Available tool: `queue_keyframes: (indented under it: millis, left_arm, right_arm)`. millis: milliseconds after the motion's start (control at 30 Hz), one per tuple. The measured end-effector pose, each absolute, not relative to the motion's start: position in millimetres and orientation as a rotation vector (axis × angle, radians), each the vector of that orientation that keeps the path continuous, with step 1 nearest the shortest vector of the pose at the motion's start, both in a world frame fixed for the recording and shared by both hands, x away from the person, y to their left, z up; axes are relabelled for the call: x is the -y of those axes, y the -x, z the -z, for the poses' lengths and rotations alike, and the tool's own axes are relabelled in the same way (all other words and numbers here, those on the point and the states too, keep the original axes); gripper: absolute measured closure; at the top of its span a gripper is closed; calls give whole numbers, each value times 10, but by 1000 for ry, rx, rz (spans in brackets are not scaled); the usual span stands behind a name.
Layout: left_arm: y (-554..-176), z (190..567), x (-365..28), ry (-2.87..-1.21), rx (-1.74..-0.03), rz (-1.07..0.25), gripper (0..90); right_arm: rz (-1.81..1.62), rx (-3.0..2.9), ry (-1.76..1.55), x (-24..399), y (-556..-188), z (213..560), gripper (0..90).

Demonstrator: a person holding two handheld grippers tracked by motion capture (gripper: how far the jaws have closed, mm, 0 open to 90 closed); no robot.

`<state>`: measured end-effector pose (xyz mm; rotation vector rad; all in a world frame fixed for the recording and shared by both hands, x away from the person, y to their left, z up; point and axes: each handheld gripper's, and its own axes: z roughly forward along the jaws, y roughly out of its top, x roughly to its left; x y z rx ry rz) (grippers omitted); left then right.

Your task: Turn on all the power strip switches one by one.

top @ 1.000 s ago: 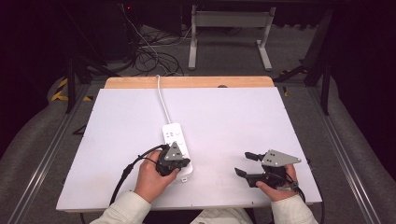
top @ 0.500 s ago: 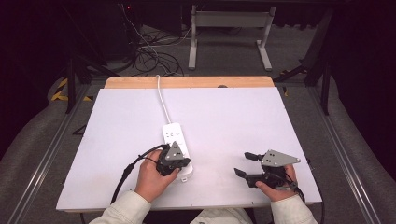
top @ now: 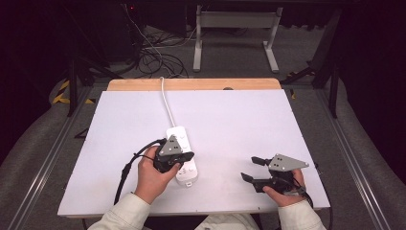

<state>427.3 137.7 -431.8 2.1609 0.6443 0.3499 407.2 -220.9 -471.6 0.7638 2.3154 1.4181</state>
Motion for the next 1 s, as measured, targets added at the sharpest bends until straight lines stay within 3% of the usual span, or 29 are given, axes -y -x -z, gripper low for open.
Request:
queue_keyframes:
  millis: [1000]
  left_arm:
    - [-4574, 4562, -1398, -2260, -682, -343, 900]
  right_arm:
    - [-1407, -2305, -793, 2258, -4013, 4740, 301]
